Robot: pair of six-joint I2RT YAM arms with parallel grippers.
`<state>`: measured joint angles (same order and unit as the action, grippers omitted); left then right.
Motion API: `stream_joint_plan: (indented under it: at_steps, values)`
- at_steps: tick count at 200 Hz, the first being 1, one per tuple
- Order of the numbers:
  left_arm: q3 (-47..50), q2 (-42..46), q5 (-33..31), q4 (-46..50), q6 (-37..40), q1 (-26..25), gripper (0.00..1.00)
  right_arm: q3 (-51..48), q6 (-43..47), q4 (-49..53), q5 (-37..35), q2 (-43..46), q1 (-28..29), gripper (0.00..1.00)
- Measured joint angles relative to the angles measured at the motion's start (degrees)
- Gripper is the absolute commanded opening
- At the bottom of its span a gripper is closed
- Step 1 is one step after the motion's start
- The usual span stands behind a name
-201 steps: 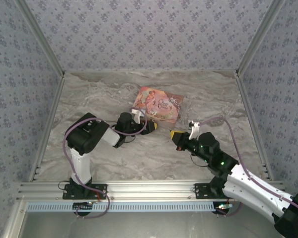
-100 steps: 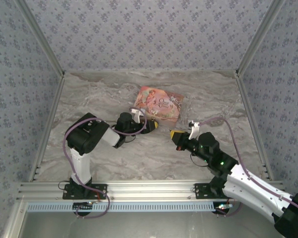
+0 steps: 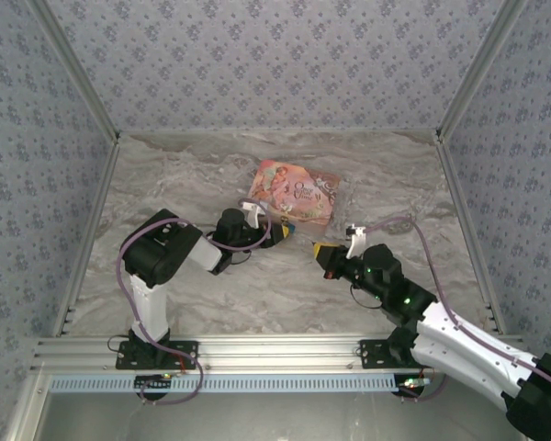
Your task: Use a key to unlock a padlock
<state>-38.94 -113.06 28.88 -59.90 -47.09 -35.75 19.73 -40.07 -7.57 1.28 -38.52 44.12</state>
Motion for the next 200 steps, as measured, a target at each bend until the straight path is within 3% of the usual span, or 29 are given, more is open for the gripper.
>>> stream_joint_plan:
  at_steps: [22,54,97,152,200]
  values:
    - [0.0,0.0,0.0,0.2,0.6,0.0,0.08,0.0,0.0,0.0,0.0,-1.1,0.0,0.00]
    - [0.0,0.0,-0.4,0.8,1.6,0.0,0.21,0.0,0.0,0.0,0.0,-2.1,-0.2,0.00]
    - [-0.7,0.0,-1.1,1.9,1.8,0.0,0.28,0.0,0.0,0.0,1.0,-3.1,-1.3,0.00]
    - [-2.0,0.0,-1.4,2.5,1.8,0.0,0.32,0.6,-1.0,-3.9,8.3,-10.5,-9.7,0.00]
    - [-2.3,0.0,-1.6,3.0,1.8,0.0,0.34,5.6,-3.3,-12.6,18.1,-23.3,-19.0,0.00]
